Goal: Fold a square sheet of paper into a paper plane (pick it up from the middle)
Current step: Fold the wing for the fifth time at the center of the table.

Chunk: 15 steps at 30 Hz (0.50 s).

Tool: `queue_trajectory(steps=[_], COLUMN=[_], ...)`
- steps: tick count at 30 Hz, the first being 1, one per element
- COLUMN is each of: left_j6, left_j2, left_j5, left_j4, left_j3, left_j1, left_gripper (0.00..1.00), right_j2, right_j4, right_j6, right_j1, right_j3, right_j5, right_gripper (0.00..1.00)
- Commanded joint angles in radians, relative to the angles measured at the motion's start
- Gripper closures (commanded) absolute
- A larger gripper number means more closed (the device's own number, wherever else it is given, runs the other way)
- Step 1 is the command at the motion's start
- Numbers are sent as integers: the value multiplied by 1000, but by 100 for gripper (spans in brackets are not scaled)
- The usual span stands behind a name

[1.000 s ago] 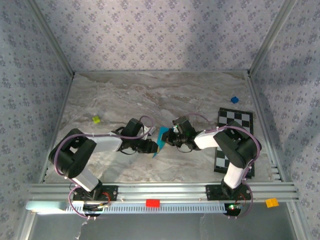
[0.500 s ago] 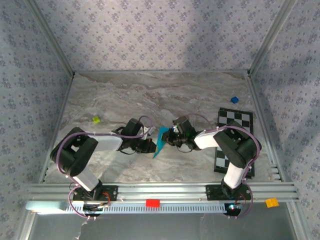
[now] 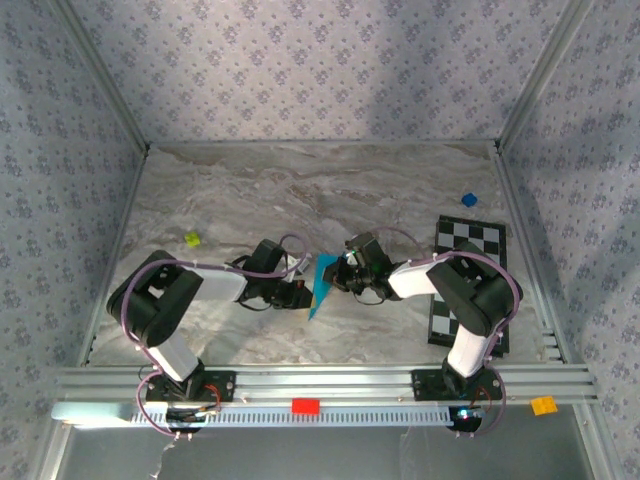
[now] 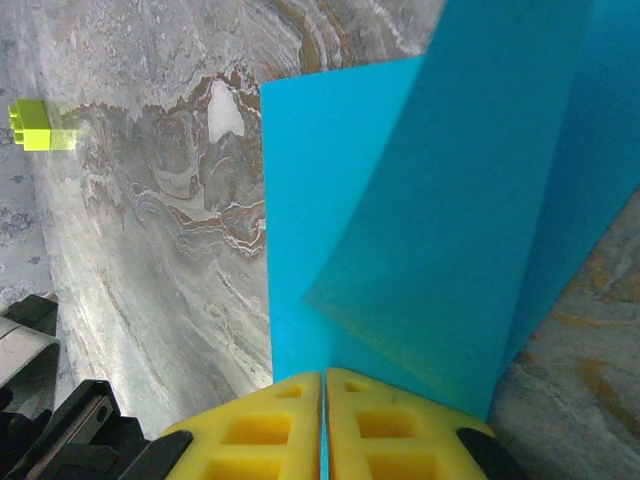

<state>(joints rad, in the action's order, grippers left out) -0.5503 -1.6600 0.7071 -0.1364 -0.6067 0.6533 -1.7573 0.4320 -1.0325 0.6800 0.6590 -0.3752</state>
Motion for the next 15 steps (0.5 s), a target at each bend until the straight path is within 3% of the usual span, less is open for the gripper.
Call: queue_trajectory(steps=[1, 4, 7, 13, 15], left_j6=[32, 30, 33, 64, 66], left_j2=[-17, -1, 22, 33, 29], left_j5=[47, 43, 52, 64, 70], left_j4=[72, 82, 94, 136, 134], left_j3=[31, 30, 31, 34, 42], left_j1=[1, 1, 1, 1, 1], left_gripper=[97, 88, 86, 90, 99], right_j2=[-66, -68, -69, -70, -71], right_j4=[-97, -101, -102, -108, -108], right_j6=[-9, -9, -9, -8, -8], right_j1=[-1, -1, -1, -2, -2], right_j3=[-12, -10, -8, -6, -6], right_j5=[62, 62, 59, 63, 64], right_gripper=[89, 89, 89, 89, 89])
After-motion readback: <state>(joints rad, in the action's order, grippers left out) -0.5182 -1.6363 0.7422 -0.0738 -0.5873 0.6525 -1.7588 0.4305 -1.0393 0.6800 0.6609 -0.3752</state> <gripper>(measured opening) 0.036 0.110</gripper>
